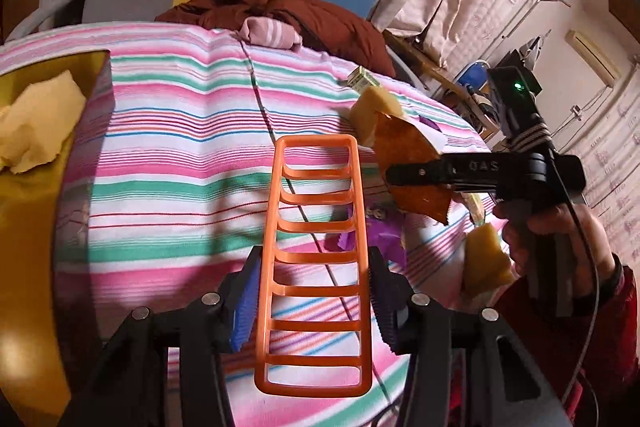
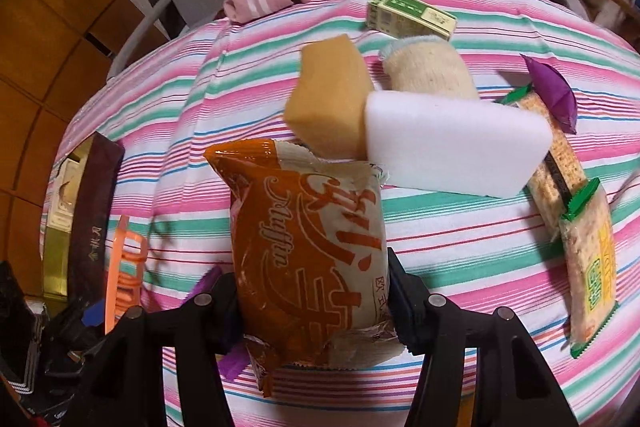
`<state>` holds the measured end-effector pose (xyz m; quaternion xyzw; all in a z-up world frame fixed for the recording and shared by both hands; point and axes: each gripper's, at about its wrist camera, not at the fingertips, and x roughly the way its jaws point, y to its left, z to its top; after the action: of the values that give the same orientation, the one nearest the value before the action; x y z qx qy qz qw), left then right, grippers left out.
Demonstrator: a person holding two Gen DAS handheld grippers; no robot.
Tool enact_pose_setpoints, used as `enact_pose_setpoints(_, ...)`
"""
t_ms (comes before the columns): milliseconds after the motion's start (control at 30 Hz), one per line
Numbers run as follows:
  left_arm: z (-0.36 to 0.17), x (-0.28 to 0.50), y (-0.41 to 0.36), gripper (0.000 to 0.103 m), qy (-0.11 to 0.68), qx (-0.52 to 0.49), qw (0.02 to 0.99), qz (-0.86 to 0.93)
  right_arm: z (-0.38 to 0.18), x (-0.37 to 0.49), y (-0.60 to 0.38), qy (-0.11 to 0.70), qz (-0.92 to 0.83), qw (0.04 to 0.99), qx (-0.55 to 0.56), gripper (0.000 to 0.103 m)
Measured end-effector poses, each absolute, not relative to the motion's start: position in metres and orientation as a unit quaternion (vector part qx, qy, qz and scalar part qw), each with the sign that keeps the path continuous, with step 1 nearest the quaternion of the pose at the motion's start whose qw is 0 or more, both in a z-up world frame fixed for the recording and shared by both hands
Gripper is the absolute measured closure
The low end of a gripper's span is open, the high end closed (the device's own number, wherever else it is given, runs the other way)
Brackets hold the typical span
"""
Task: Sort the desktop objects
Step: 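Grasp the orange plastic rack with the left tool, then lower the orange rack into the tray with the left tool while the right tool lowers the snack packet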
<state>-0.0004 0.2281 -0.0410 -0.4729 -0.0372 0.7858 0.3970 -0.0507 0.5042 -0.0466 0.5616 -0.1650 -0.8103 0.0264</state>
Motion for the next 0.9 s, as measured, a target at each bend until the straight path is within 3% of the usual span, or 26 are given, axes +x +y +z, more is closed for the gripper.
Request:
enact_pose_setpoints(200, -0.028, 0.01, 0.199, 0.054, -0.058, -0.463, 0.4, 0.789, -0.037, -0.054, 0.489, -0.158, -0.824, 0.055, 0.541, 0.044)
enact_pose_setpoints(400, -0.007, 0.008, 0.148, 0.054, -0.087, -0.438, 0.368, 0.816, -0.024, -0.053, 0.472, -0.2, -0.825, 0.082, 0.522, 0.044)
enact_pose_setpoints(900, -0.012, -0.022, 0.025, 0.054, -0.124, -0.46, 0.248, 0.844, 0.019, -0.061, 0.28, -0.166, -0.804, 0.249, 0.514, 0.044)
